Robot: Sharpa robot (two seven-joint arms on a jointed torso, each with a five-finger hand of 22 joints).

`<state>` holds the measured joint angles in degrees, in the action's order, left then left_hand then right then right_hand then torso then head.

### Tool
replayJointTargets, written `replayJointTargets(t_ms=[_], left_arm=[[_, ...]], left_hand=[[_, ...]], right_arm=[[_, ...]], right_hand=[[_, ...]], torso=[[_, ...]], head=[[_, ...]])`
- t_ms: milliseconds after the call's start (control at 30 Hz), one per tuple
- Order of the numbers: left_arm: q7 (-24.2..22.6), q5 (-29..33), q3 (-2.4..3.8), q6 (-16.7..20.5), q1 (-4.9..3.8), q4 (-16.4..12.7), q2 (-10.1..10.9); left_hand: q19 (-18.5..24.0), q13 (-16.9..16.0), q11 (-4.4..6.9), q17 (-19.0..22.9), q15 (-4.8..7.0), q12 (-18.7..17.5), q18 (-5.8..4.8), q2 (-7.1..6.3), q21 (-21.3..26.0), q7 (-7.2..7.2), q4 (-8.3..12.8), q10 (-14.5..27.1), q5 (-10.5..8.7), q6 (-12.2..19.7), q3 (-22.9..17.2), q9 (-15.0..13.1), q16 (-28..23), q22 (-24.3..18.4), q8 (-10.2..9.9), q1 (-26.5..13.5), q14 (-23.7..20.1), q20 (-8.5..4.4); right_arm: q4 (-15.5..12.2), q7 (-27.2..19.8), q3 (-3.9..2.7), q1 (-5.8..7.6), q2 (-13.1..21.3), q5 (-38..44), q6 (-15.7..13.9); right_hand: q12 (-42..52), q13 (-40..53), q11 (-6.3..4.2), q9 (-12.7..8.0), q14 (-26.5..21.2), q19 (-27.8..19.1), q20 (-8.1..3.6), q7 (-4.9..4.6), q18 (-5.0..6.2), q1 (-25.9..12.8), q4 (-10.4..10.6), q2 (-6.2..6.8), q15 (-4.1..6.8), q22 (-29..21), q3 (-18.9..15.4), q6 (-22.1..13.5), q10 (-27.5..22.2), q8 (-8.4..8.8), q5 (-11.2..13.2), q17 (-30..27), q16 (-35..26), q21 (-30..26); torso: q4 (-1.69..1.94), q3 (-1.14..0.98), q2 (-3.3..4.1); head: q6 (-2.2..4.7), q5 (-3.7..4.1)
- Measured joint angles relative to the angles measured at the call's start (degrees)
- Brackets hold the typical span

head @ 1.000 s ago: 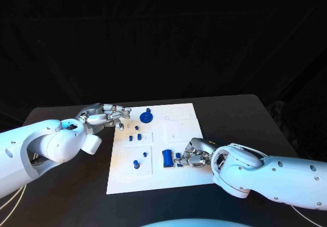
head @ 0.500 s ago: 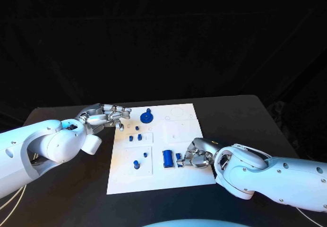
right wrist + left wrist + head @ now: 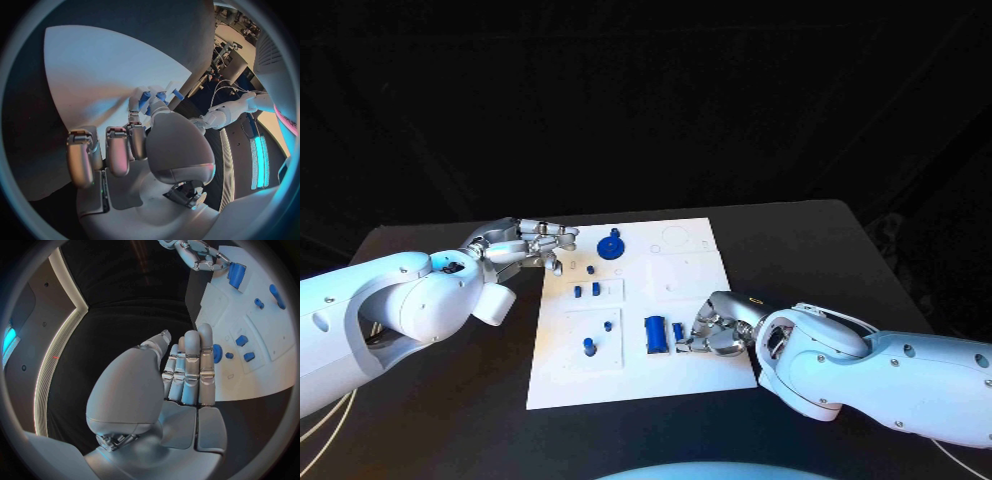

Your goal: Assemble the parts on the task board

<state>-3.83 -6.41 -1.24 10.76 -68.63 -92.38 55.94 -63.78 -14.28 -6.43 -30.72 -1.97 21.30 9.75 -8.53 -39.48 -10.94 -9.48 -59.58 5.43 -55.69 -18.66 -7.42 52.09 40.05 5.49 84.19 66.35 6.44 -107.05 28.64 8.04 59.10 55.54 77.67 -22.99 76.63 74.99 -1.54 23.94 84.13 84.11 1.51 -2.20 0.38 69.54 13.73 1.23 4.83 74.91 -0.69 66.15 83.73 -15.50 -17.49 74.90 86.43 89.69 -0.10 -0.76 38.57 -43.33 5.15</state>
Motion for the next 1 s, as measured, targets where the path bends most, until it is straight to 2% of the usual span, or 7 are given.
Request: replayJointTargets(t_ms=[167, 367, 767, 800, 900, 967, 1000], left_arm=[[0.0, 0.0, 0.00, 0.0, 0.00, 0.0, 0.0], [0.0, 0.0, 0.00, 0.0, 0.00, 0.0, 0.0], [0.0, 0.3, -0.05, 0.0, 0.00, 0.0, -0.1], [0.0, 0.4, -0.13, 0.0, 0.00, -0.1, -0.1], [-0.1, 0.9, -0.40, -0.1, 0.06, -0.1, -0.3], [-0.2, 1.2, -0.51, -0.1, 0.17, 0.0, -0.4], [-0.4, 1.3, -0.54, -0.1, 0.24, 0.0, -0.5]], left_hand=[[0.0, 0.0, 0.00, 0.0, 0.00, 0.0, 0.00, 0.00, 0.0, 0.00, 0.0, 0.0, 0.00, 0.0, 0.0, 0.0, 0.0, 0.0, 0.0, 0.0, 0.0, 0.00], [0.0, 0.0, 0.00, 0.0, 0.00, 0.0, 0.00, 0.00, 0.0, 0.00, 0.0, 0.0, 0.00, 0.0, 0.0, 0.0, 0.0, 0.0, 0.0, 0.0, 0.0, 0.00], [0.0, 0.0, 0.00, 0.0, 0.00, 0.0, 0.00, 0.00, 0.0, 0.00, 0.0, 0.0, 0.00, 0.0, 0.0, 0.0, 0.0, -0.1, 0.0, 0.0, 0.0, 0.00], [0.0, 0.0, 0.00, 0.0, 0.00, 0.0, 0.00, 0.00, 0.0, 0.00, 0.0, 0.0, 0.00, 0.0, 0.0, 0.0, 0.0, -0.1, 0.0, 0.0, 0.0, 0.00], [0.0, 0.0, 0.00, 0.0, 0.00, 0.0, 0.00, 0.00, 0.0, 0.00, 0.0, 0.0, 0.00, 0.0, 0.0, 0.0, 0.0, -0.1, 0.0, 0.0, 0.0, 0.00], [0.0, 0.0, 0.00, 0.0, 0.00, 0.0, 0.00, 0.00, 0.0, 0.00, -0.1, 0.0, 0.00, 0.0, 0.1, 0.0, 0.0, -0.1, 0.0, 0.0, 0.0, 0.00], [0.0, 0.0, 0.00, 0.0, 0.00, 0.0, 0.00, 0.00, 0.0, 0.00, -0.2, 0.0, 0.00, 0.0, 0.2, 0.0, 0.0, -0.1, 0.0, 0.0, 0.0, 0.00]], right_arm=[[0.9, 0.0, 0.00, -0.02, -0.5, 0.3, 0.3], [1.6, -0.1, -0.05, -0.20, -1.1, 0.7, 0.6], [0.3, -1.0, -0.01, -0.35, 0.0, 1.3, -0.5], [0.1, -1.3, -0.01, -0.25, 0.3, 1.2, -0.8], [0.0, -2.9, 0.01, 0.59, 1.2, 0.1, -2.2], [0.3, -5.1, 0.00, 1.56, 1.6, -2.0, -3.4], [0.6, -6.4, -0.02, 2.01, 1.7, -3.3, -3.8]], right_hand=[[0.0, 0.1, -0.01, 0.0, 0.0, 0.0, 0.00, 0.00, 0.00, 0.6, -0.2, -0.59, 0.00, 0.0, -0.2, 0.0, 0.0, 0.00, 0.0, 0.0, 0.0, 0.0], [0.2, 0.1, -0.21, 0.2, -0.2, 0.0, 0.00, 0.00, 0.00, 1.8, -0.8, -0.47, 0.20, 0.0, -0.2, 0.0, 0.2, -0.23, 0.3, 0.0, 0.2, 0.0], [0.4, 0.1, -0.20, 0.1, -0.2, 0.0, 0.00, -0.15, 0.00, 1.9, -0.5, -0.53, 0.20, 0.0, -1.1, -0.3, 0.2, -0.22, 0.5, 0.0, 0.2, 0.0], [0.3, 0.1, -0.20, 0.2, -0.2, 0.0, 0.00, -0.03, 0.00, 1.9, -0.5, -0.53, 0.20, 0.0, -1.2, -0.5, 0.2, -0.22, 0.2, 0.0, 0.2, 0.0], [-0.8, 0.2, -0.20, 0.2, -0.2, 0.0, 0.00, -0.44, 0.00, 1.9, -0.2, -0.52, 0.20, 0.0, -2.0, -1.3, 0.2, -0.22, -0.3, 0.0, -0.3, 0.0], [-2.7, 0.3, 0.50, 0.2, -0.2, 0.0, 0.00, -0.99, 0.00, 2.0, -0.2, -0.08, 0.19, 0.0, -2.5, -2.9, -0.5, 0.46, -0.4, 0.0, -1.5, -0.9], [-4.8, 0.3, 0.94, 0.0, -0.1, 0.0, 0.00, -1.45, 0.00, 2.1, -0.4, 0.06, -0.16, 0.0, -2.6, -3.8, -1.8, 1.00, -0.4, 0.0, -2.7, -3.1]], torso=[[0.04, 0.00, 0.01], [0.04, 0.02, 0.01], [-0.03, -0.01, -0.08], [0.00, 0.00, -0.10], [0.08, -0.04, -0.28], [0.12, -0.03, -0.46], [0.15, 0.00, -0.59]], head=[[-0.01, 0.02], [-0.12, -0.07], [0.21, -0.14], [0.30, -0.14], [0.64, -0.12], [0.78, -0.12], [0.91, -0.15]])
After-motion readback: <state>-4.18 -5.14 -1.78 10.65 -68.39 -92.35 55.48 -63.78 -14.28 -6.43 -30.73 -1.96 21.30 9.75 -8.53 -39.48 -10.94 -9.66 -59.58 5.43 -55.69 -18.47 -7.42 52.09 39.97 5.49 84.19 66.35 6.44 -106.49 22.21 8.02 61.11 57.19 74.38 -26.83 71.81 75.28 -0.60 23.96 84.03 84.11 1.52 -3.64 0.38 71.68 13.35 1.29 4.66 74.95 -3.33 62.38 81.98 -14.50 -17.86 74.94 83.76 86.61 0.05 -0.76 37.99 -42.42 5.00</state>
